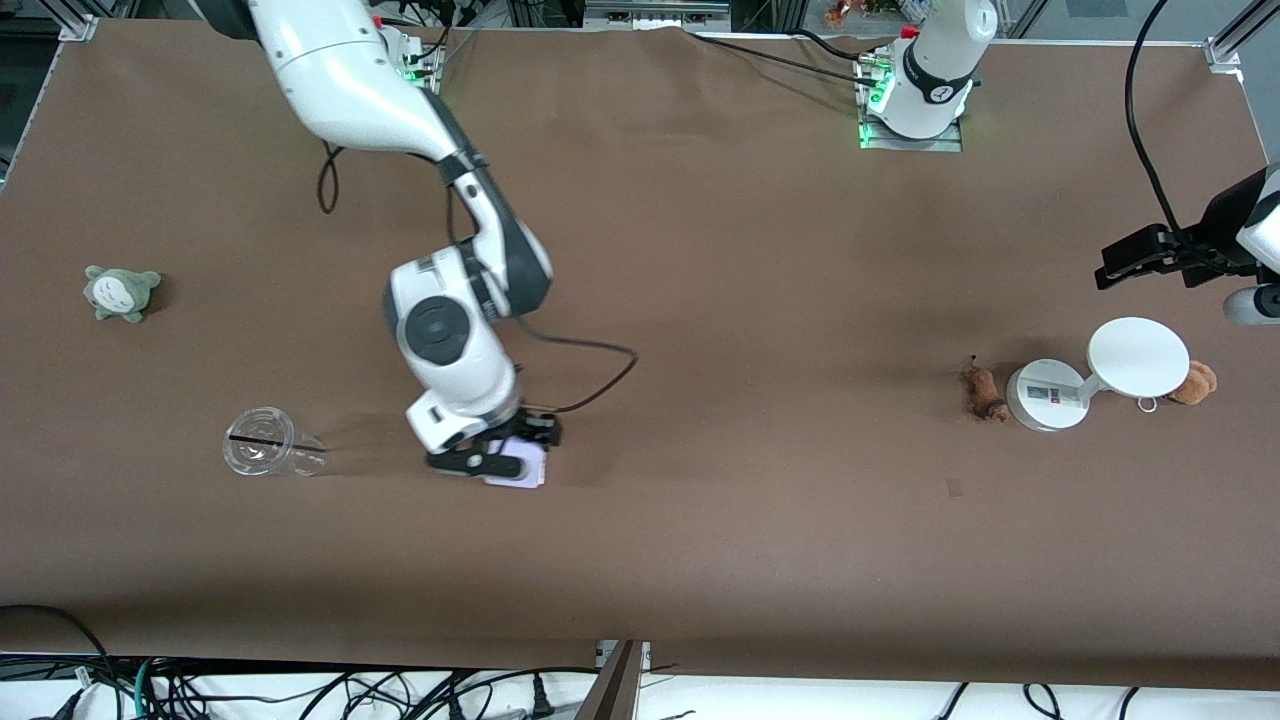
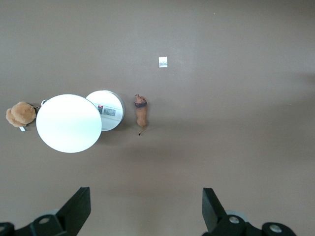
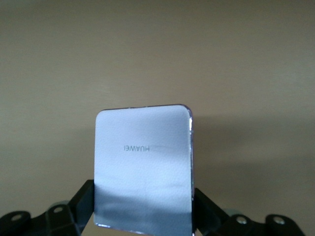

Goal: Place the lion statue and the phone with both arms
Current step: 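Carry the phone with the right gripper and lower it beside the glass cup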

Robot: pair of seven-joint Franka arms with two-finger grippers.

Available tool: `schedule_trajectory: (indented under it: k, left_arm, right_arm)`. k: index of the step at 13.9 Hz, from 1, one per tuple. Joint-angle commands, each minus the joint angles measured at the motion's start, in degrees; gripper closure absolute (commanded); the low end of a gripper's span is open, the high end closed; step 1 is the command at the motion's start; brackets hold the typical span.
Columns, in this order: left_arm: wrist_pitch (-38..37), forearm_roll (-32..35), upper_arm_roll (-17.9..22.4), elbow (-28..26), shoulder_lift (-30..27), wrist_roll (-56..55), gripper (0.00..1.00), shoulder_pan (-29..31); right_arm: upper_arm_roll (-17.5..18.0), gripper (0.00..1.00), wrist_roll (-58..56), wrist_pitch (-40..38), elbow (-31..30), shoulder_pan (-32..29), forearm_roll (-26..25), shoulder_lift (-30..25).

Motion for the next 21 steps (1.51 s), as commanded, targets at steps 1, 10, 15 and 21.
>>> schedule_trajectory:
  k: [1, 10, 15, 21]
  left_arm:
    - [-0.8, -0.9, 0.0, 0.2, -0.2, 0.5, 0.0, 0.3]
    - [-0.8, -0.8, 0.0, 0.4, -0.1, 0.5, 0.0, 0.6]
    - [-0.8, -0.8, 0.0, 0.5, 0.0, 0.4, 0.0, 0.5]
    - [-0.8, -0.9, 0.0, 0.5, -0.1, 0.5, 0.0, 0.5]
  right_arm:
    - [0.8, 0.42, -10.1, 1.1, -7.6, -4.7, 4.5, -4.7]
    - [0.9, 0.4, -23.1, 7.8, -14.9, -14.0, 16.0, -3.1]
    - [1.2, 0.3, -24.1, 10.2, -16.3, -14.2, 16.0, -2.0]
    - [0.9, 0.0, -28.1, 5.9, -18.1, -14.2, 16.0, -4.7]
